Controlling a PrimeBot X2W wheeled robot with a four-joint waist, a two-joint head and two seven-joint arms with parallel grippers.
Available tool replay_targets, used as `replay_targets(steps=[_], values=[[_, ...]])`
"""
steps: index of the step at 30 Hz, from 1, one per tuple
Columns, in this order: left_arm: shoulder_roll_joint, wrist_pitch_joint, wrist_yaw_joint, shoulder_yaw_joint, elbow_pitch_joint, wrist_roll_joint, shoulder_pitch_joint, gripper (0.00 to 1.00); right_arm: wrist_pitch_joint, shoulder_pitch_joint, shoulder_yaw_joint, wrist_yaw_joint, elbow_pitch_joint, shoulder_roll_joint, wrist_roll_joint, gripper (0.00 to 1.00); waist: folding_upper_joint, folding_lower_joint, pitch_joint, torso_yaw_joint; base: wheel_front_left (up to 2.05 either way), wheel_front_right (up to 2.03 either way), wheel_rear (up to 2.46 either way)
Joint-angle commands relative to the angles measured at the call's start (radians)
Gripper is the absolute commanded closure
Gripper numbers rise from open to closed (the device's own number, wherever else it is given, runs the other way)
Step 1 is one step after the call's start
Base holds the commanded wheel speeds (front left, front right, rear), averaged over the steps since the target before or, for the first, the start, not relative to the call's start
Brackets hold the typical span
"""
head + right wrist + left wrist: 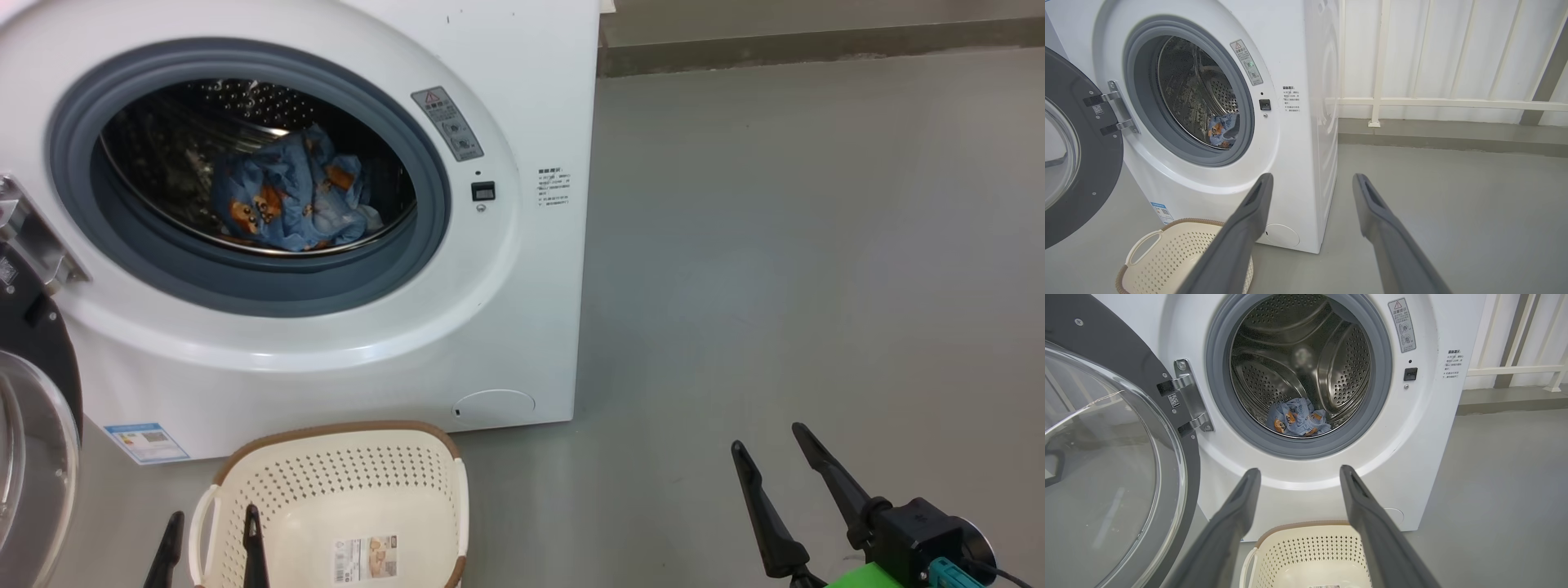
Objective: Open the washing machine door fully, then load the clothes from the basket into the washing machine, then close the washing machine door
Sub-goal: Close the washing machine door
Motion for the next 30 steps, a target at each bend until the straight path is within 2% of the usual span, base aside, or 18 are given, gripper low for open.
replay_targets(steps=[1,17,30], values=[[0.025,-0.003,0.007,0.035,-0.025,0.01,-0.035,0.0,0.001,-0.014,0.019,0.003,-0.031,-0.002,-0.002,0.0,-0.0001,0.0,0.0,0.001,-0.69,0.69,0.0],[0.033,-0.008,0.0,0.027,-0.026,0.01,-0.045,0.0,0.002,-0.014,0.015,0.003,-0.03,-0.002,0.0,0.0,-0.0001,0.0,0.004,0.013,-1.38,1.38,0.0],[0.036,-0.01,0.004,0.024,-0.027,0.011,-0.048,0.0,0.002,-0.018,0.015,0.003,-0.027,-0.001,0.0,0.0,-0.0001,0.0,0.002,0.015,-0.31,0.31,0.0]])
